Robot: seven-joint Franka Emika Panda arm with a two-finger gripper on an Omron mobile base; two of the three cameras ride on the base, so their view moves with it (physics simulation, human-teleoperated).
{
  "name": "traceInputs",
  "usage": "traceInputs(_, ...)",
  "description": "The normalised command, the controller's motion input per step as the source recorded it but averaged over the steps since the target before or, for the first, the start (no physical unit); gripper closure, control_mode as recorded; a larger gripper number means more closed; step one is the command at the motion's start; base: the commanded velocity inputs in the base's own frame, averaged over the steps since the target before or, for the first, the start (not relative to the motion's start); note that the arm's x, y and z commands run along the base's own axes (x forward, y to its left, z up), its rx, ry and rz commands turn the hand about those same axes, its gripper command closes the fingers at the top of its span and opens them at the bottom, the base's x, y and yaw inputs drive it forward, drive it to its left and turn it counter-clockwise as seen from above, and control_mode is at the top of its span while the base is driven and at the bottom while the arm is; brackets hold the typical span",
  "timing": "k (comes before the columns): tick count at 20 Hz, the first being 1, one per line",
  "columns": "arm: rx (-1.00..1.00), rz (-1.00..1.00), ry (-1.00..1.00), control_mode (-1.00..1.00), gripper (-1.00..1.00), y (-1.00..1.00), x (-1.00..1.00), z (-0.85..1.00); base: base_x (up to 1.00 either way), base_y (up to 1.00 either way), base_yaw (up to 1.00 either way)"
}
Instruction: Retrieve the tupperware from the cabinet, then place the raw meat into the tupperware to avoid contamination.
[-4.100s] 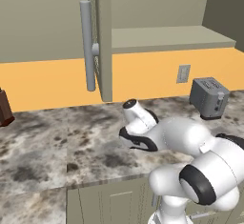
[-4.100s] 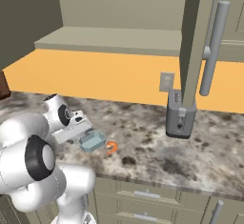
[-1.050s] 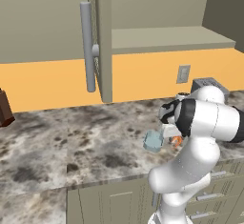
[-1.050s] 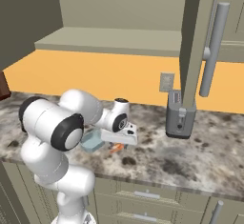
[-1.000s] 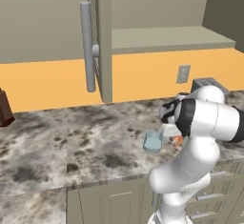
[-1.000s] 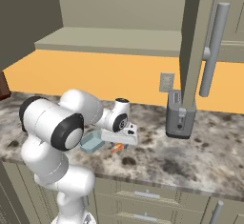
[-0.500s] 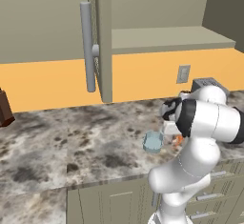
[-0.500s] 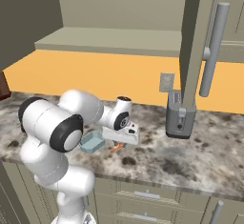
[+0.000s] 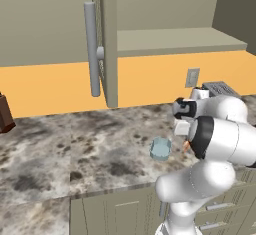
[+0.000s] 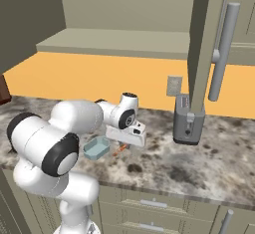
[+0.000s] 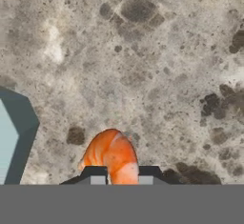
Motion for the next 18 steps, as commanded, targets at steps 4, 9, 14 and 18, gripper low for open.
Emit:
traceInputs(4,0.00,-0.09,-0.05,-1.00,1.00,0.13,-0.19,0.40,0.00,0.00,0.00)
traceInputs(9,0.00,-0.10,-0.09,-1.00,1.00,0.28,-0.20,0.46,0.00,0.00,0.00)
traceInputs(14,-0.01,-0.11,-0.09,-1.00,1.00,0.36,-0.11,0.34,0.00,0.00,0.00)
traceInputs(18,-0.03,-0.08,-0.06,-1.00,1.00,0.61,-0.01,0.12,0.00,0.00,0.00)
